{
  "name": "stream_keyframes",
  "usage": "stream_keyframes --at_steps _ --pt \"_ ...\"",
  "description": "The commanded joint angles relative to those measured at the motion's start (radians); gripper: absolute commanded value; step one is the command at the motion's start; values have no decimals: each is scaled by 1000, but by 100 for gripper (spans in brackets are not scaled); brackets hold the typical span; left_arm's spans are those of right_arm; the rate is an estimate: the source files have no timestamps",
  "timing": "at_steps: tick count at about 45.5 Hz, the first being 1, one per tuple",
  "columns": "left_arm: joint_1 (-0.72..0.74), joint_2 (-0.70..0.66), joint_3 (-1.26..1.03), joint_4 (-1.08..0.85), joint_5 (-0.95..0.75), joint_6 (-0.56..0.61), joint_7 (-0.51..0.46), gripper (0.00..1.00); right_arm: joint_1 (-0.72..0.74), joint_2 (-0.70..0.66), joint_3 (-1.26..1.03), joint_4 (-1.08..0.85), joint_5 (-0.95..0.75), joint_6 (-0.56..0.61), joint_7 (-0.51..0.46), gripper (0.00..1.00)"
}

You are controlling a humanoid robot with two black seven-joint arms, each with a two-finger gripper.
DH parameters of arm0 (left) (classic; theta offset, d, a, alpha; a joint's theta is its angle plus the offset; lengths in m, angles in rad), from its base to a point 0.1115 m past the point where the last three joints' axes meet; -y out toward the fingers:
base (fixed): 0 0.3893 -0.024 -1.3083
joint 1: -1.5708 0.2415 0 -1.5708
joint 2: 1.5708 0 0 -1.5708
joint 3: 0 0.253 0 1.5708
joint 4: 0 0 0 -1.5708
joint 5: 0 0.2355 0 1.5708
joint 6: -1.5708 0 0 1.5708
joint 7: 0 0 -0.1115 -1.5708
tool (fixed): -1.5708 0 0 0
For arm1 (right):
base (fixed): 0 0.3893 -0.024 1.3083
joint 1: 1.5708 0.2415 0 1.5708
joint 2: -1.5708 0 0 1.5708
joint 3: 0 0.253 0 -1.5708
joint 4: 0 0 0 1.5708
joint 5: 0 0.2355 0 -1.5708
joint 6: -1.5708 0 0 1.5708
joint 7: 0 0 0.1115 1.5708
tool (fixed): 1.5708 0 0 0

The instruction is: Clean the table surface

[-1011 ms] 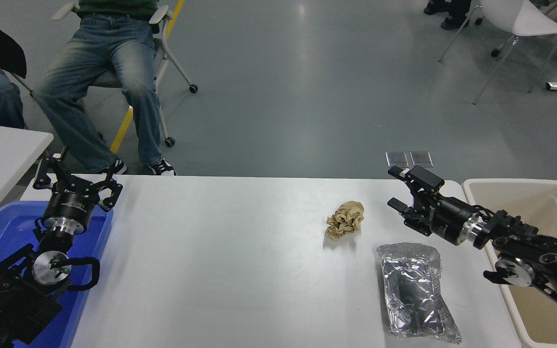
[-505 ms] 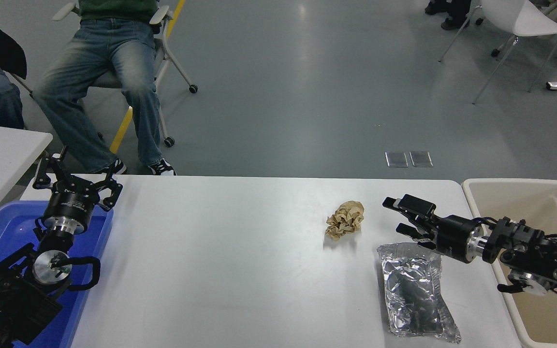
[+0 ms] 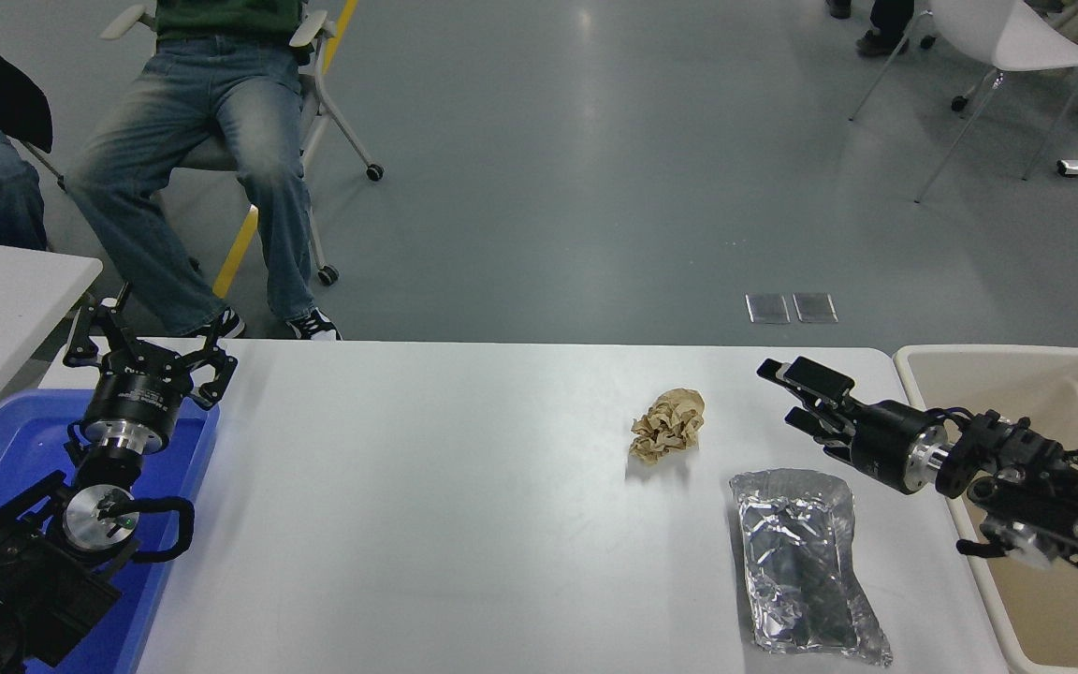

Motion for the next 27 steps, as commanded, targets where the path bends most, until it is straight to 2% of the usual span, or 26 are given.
stream_keyframes --at_steps 1,9,27 --pt "0 0 0 0 0 0 0 100 -125 101 287 -64 32 -29 85 100" --pt "0 0 0 0 0 0 0 100 -156 166 367 -127 49 -28 92 100" --pt "0 -2 0 0 0 0 0 100 -156 167 370 -161 49 -32 95 100"
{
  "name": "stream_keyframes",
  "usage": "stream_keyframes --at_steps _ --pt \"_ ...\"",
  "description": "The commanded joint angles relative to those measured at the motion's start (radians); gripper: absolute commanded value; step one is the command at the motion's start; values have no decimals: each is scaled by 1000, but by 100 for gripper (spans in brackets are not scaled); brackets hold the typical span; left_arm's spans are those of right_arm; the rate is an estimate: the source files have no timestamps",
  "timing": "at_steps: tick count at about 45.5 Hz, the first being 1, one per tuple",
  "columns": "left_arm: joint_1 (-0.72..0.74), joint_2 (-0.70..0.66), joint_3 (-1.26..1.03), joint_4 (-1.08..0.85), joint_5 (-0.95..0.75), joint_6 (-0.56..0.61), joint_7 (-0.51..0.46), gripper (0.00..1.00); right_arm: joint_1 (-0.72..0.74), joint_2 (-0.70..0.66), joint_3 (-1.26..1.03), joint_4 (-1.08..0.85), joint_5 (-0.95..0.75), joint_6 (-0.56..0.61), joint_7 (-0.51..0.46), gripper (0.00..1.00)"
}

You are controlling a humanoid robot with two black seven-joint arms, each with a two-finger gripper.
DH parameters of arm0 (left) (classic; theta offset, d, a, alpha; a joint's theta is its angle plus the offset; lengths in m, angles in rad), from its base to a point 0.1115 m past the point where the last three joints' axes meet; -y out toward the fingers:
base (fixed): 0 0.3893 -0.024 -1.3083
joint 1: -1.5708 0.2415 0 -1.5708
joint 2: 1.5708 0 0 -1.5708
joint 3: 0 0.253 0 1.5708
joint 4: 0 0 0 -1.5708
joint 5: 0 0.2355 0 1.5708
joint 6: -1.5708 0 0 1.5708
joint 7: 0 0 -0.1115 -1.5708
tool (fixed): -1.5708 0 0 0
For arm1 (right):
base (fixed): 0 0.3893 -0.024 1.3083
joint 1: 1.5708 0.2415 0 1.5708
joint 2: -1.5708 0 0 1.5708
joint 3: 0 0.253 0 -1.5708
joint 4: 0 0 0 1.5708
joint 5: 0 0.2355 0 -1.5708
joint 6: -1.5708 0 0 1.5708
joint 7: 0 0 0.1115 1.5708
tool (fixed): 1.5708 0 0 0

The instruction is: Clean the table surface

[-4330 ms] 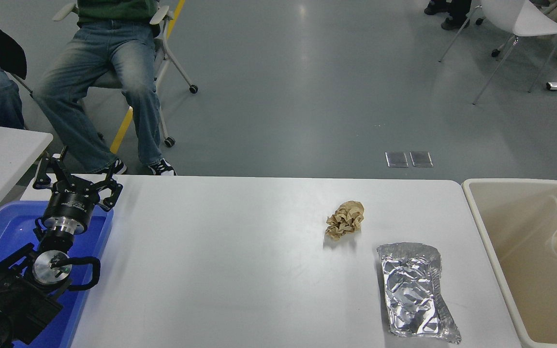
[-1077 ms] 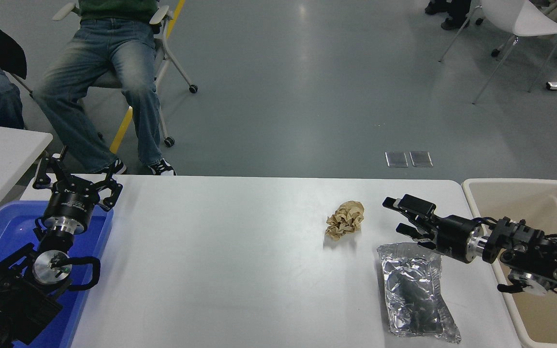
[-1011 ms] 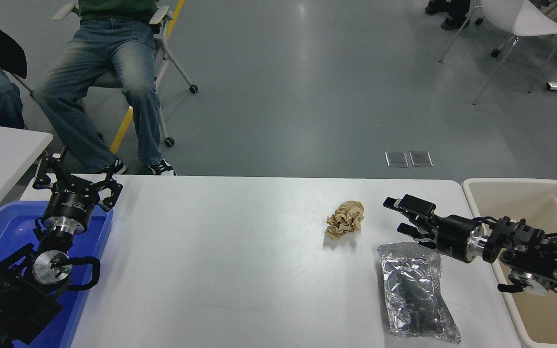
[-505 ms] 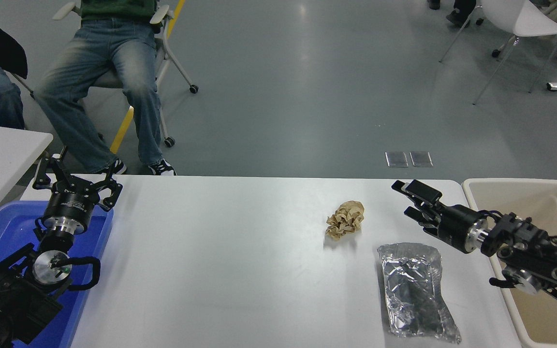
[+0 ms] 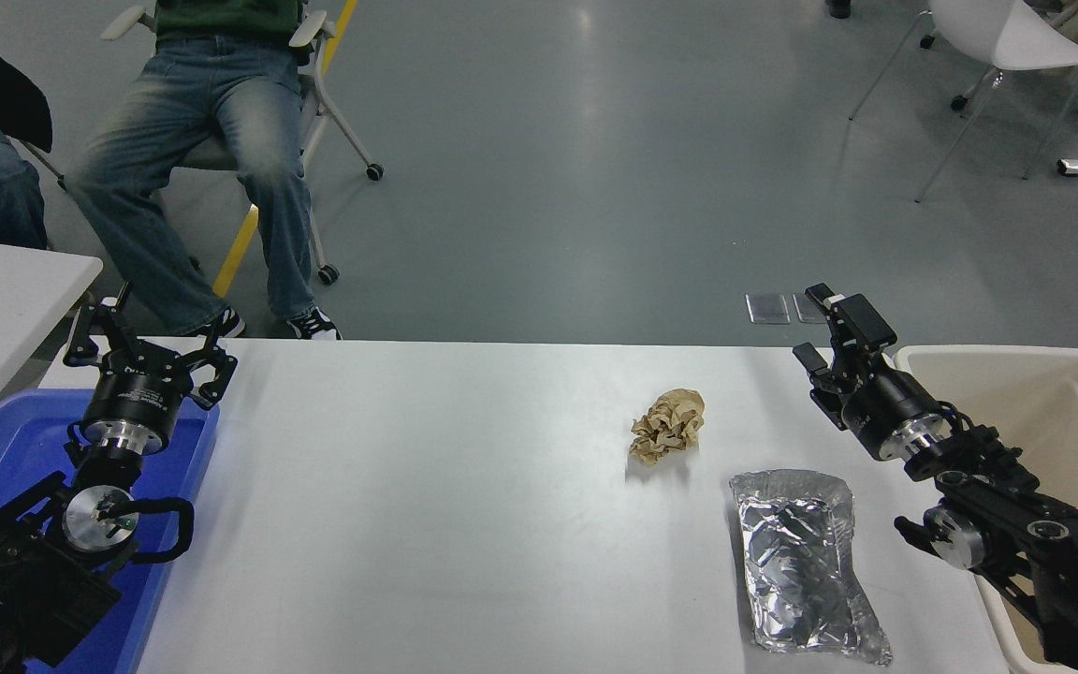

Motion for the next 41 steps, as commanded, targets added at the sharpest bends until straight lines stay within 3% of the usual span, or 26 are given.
stream_keyframes --at_steps 1,16,26,32,41 --pt "0 0 0 0 0 0 0 100 -11 14 25 -22 4 4 8 100" --pt "1 0 0 0 0 0 0 100 -33 12 -12 38 12 10 -2 100" --pt "0 -1 0 0 0 0 0 100 -17 -154 -167 243 7 -2 -12 100" --pt "0 0 0 0 0 0 0 100 -19 -189 -196 257 2 -5 -38 100" --pt "0 0 0 0 0 0 0 100 -17 -232 -294 257 -172 -46 -61 100"
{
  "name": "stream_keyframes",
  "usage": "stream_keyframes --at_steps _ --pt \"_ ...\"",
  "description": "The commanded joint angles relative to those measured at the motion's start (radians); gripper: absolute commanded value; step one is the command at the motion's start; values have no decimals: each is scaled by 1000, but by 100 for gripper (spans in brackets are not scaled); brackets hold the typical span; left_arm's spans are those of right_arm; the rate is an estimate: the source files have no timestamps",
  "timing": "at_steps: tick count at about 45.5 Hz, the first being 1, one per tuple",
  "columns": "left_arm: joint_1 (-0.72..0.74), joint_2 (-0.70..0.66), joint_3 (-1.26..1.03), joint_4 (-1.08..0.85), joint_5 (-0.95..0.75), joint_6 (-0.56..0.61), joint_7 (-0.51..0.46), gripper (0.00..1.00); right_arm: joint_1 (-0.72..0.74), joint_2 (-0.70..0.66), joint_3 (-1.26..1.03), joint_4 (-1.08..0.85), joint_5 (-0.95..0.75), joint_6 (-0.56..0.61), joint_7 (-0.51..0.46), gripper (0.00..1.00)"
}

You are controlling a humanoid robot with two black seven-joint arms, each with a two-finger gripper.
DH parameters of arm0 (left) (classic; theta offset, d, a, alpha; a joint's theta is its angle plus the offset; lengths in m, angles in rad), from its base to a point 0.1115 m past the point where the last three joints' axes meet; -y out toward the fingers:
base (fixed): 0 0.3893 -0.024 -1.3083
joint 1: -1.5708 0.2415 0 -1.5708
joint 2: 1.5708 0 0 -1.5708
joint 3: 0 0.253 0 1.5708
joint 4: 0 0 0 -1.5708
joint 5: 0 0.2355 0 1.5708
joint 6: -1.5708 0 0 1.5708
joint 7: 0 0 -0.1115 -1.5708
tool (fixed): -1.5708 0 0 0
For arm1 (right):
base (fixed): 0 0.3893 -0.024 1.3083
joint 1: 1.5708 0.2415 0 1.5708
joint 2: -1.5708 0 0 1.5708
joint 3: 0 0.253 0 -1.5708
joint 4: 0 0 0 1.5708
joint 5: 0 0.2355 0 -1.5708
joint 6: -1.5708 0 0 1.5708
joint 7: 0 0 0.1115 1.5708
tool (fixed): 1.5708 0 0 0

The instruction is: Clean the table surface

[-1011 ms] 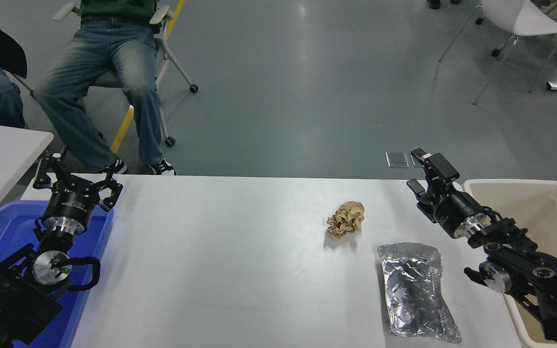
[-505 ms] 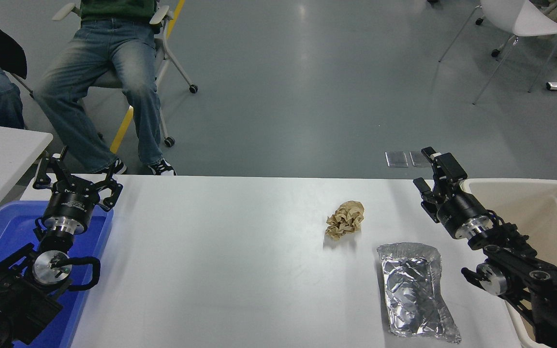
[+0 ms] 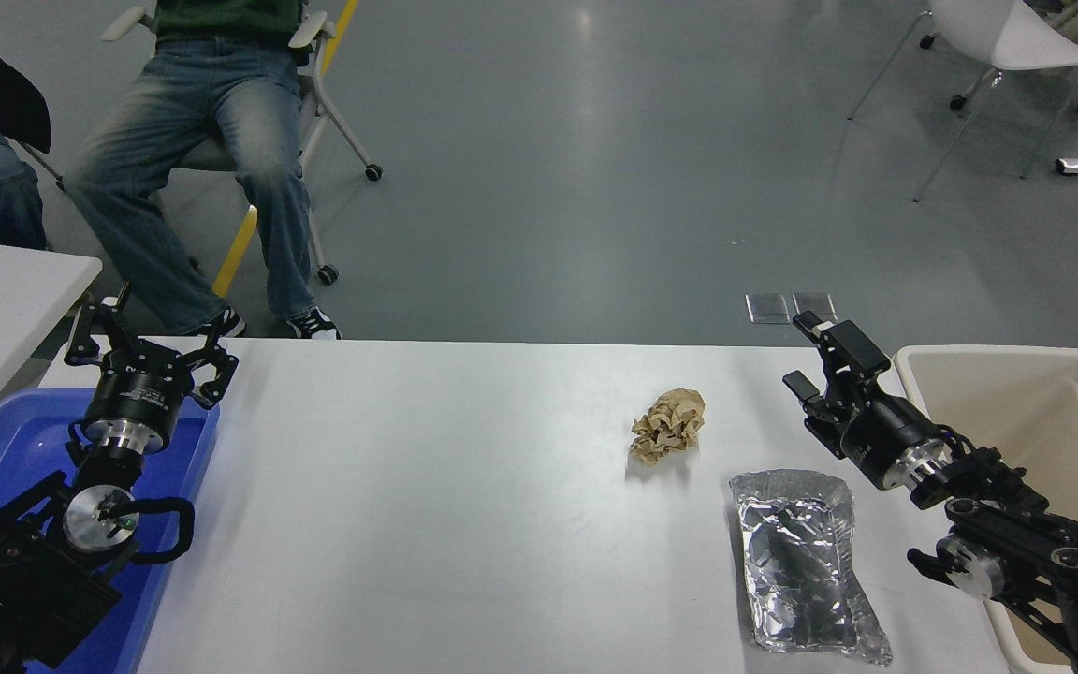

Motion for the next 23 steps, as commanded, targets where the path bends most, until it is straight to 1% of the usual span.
stream_keyframes --at_steps 1,11,15,18,20,23 --pt "0 0 0 0 0 0 0 100 1 -64 -116 37 -174 -49 -25 100" --pt "1 0 0 0 0 0 0 100 8 -122 -210 45 -417 -129 -24 100" --pt "0 0 0 0 0 0 0 100 23 -149 -257 72 -475 -210 -35 100" --pt "0 0 0 0 0 0 0 100 41 -167 -301 88 -480 -235 -83 100" --pt "1 -1 0 0 0 0 0 100 63 -178 -329 94 -480 -237 -136 100" --pt "0 0 0 0 0 0 0 100 98 -190 -371 115 -486 -238 -179 100"
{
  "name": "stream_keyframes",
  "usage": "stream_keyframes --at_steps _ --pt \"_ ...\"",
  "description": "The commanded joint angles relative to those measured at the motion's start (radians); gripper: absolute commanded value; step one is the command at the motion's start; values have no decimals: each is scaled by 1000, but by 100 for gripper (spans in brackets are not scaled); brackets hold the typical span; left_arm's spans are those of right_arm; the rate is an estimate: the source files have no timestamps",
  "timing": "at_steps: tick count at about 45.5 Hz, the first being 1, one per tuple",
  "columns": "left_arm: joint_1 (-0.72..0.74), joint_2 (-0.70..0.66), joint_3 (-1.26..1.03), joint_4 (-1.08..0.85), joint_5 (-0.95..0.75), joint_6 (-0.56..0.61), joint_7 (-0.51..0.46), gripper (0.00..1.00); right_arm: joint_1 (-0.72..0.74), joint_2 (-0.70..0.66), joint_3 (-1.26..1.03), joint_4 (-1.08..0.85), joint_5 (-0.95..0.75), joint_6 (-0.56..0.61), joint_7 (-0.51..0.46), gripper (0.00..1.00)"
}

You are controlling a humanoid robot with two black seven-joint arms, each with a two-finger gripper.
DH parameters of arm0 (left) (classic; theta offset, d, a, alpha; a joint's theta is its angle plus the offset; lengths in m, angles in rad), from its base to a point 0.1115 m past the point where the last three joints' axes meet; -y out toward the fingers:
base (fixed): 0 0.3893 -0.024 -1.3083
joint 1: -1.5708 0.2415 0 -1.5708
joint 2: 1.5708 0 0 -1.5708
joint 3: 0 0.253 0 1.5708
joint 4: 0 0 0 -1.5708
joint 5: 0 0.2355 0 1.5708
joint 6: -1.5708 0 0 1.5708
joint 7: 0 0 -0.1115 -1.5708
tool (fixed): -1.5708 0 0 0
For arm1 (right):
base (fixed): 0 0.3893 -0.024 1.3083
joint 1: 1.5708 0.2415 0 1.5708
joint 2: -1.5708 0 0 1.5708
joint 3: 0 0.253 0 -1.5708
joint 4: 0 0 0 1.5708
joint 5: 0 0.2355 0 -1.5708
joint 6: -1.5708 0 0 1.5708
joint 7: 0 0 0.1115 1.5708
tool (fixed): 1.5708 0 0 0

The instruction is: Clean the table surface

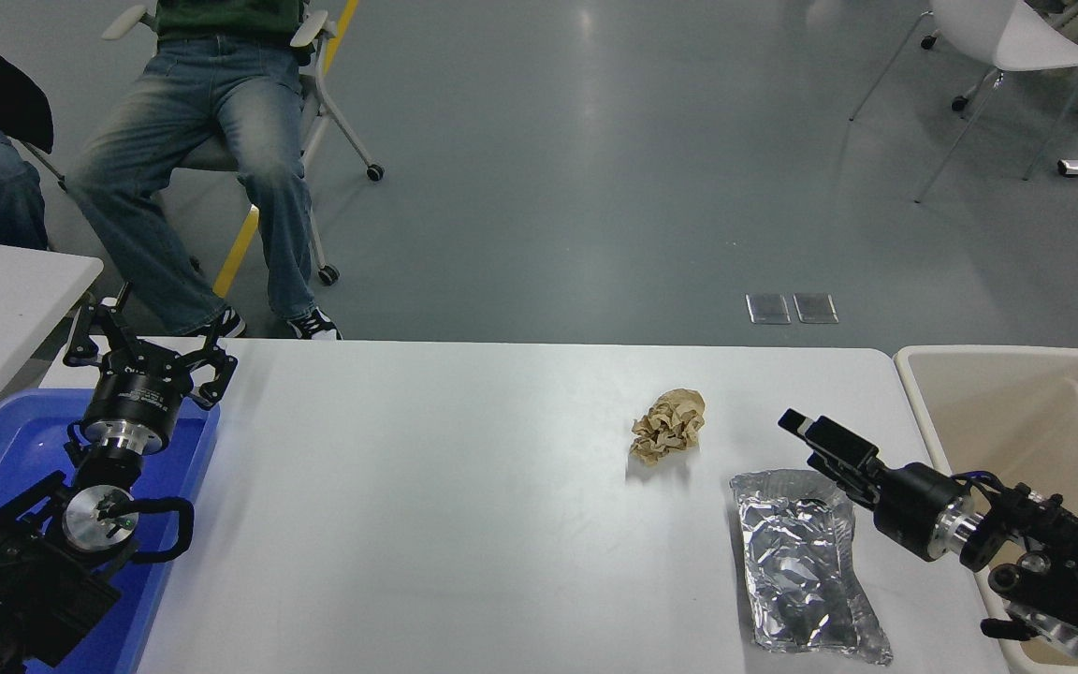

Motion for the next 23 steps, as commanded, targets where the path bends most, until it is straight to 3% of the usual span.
stream_keyframes --at_steps 1,5,11,23 --pt "1 0 0 0 0 0 0 100 78 -65 -146 60 -93 -68 -121 100" --pt "1 -2 0 0 0 0 0 100 124 -88 -200 83 -93 -68 -148 100" --pt "0 0 0 0 0 0 0 100 205 -105 -309 148 -105 -80 -289 100" --pt "1 0 0 0 0 0 0 100 313 -128 -421 205 -98 -79 -391 100"
